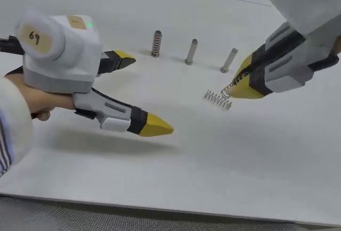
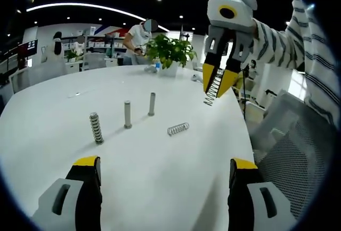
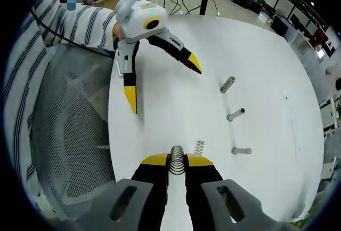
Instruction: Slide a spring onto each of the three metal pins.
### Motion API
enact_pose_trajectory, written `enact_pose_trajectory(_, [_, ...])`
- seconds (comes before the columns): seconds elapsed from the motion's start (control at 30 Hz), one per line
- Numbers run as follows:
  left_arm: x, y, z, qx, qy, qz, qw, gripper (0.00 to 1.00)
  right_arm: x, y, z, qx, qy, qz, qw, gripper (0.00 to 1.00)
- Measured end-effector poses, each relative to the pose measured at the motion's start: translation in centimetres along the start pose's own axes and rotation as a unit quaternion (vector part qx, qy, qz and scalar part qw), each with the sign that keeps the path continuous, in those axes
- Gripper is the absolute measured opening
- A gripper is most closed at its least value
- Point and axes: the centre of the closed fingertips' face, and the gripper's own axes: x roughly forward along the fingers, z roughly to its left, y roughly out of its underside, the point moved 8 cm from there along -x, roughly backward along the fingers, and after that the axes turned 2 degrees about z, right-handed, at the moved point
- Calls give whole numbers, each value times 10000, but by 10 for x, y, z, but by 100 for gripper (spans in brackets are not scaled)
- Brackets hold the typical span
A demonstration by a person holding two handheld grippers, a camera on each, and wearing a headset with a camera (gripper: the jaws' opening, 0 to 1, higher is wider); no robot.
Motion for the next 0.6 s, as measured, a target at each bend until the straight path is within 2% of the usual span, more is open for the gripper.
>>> enact_pose_trajectory(0.3, [-2,1,3,-42,-33,40,10000,98,0,-9,-29,-196,52,276,9994,8])
enact_pose_trajectory(0.5, [-2,-1,-1,40,63,52,10000,98,0,-22,-47,-371,111,314,9988,8])
enact_pose_trajectory(0.6, [-1,-3,-2,36,88,26,10000,98,2,-26,-54,-548,158,423,9975,8])
